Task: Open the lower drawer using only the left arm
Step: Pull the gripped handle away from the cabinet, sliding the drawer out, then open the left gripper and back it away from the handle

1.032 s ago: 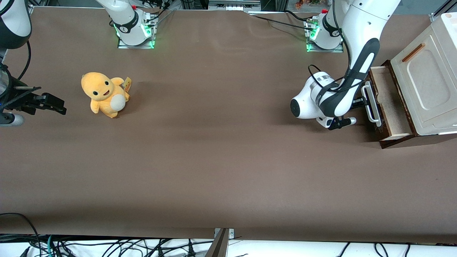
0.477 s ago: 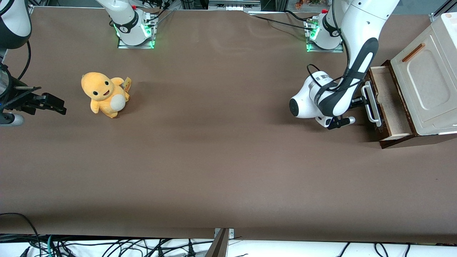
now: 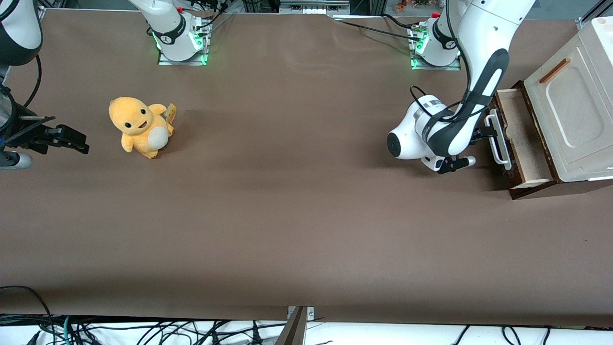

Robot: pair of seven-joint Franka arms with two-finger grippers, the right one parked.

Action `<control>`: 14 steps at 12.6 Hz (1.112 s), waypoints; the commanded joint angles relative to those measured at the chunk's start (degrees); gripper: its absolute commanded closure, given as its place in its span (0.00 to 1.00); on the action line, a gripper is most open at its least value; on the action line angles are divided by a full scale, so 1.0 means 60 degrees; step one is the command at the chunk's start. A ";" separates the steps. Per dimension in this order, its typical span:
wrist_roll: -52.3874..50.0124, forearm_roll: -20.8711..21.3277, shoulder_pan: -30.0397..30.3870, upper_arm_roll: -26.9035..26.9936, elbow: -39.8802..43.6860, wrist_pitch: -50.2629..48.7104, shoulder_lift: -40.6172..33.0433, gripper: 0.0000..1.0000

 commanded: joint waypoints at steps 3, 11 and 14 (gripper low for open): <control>0.0170 -0.0811 -0.0020 -0.0209 0.0563 -0.0040 -0.0151 0.00; 0.1356 -0.2802 -0.0034 -0.0561 0.2700 0.0165 -0.0327 0.00; 0.1547 -0.3259 -0.0034 -0.0561 0.3157 0.0165 -0.0356 0.00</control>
